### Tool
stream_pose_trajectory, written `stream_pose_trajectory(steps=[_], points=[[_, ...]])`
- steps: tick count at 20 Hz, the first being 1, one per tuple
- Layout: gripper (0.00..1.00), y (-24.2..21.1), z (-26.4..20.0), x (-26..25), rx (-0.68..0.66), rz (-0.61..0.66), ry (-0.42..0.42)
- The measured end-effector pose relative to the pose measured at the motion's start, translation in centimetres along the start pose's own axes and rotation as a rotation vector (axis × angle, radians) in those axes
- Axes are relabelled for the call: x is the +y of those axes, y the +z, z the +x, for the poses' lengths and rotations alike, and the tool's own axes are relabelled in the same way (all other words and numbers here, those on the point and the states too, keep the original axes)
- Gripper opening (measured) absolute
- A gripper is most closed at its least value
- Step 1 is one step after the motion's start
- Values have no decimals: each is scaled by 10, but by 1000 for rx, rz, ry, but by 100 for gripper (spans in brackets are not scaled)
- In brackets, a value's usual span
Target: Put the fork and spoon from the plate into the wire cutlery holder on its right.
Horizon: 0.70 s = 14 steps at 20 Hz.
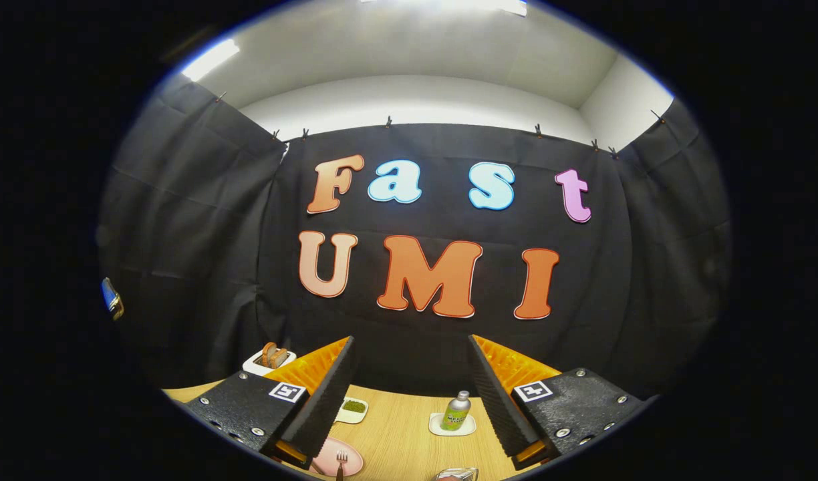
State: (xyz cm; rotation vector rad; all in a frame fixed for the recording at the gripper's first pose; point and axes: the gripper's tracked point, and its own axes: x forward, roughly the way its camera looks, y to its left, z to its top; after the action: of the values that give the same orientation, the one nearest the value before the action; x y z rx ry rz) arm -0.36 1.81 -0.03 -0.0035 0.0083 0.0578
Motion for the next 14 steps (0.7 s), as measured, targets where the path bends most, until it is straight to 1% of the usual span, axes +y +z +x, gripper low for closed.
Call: stream_pose_trajectory(steps=[7,14], points=[[97,-11,3,7,29,-3,23],[98,-36,12,23,104,5,55]])
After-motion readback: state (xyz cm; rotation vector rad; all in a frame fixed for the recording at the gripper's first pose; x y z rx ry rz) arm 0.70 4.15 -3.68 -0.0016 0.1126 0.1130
